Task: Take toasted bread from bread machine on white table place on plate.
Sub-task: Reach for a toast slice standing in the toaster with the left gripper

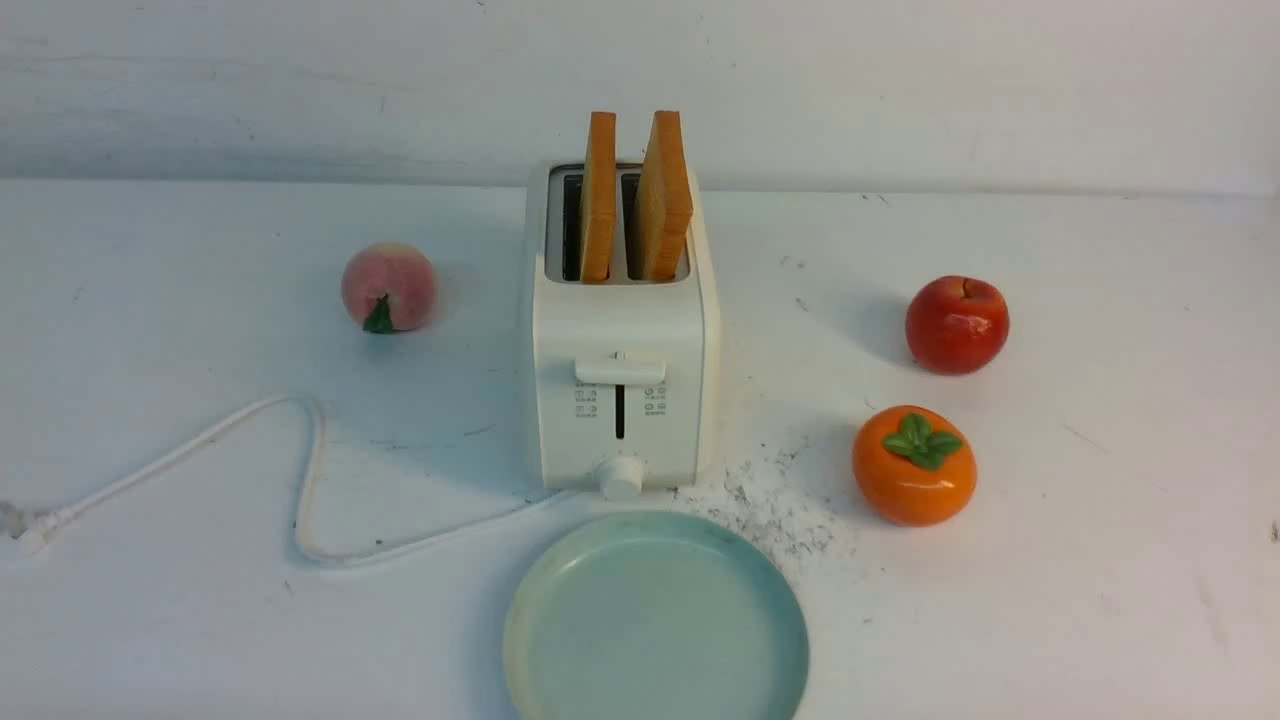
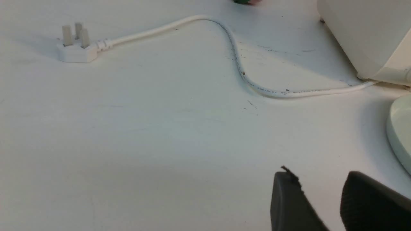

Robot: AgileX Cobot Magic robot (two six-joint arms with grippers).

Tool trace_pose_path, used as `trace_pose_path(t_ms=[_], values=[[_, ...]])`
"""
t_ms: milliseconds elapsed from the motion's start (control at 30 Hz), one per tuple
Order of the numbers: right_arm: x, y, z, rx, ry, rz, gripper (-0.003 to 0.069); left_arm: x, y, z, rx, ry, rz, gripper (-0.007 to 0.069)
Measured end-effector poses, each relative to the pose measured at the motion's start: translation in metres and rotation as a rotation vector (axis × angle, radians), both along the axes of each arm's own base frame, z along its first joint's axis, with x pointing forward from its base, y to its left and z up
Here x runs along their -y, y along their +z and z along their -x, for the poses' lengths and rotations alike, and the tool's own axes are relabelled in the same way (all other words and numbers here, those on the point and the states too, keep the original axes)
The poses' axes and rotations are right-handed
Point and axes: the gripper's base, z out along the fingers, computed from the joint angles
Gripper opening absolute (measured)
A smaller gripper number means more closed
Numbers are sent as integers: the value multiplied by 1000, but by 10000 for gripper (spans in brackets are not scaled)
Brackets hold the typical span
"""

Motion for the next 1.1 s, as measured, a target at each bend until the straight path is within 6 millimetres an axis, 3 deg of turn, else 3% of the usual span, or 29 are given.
trace_pose_path(t_ms=[800, 900, 1100], values=[[0, 0, 0, 0, 0, 0, 240, -1, 3, -1, 36, 4, -15, 238], [0, 0, 0, 0, 0, 0, 240, 0, 9, -2, 94, 16, 66, 238], [0, 0, 0, 0, 0, 0, 240, 0, 31, -5, 291, 84, 542, 238]])
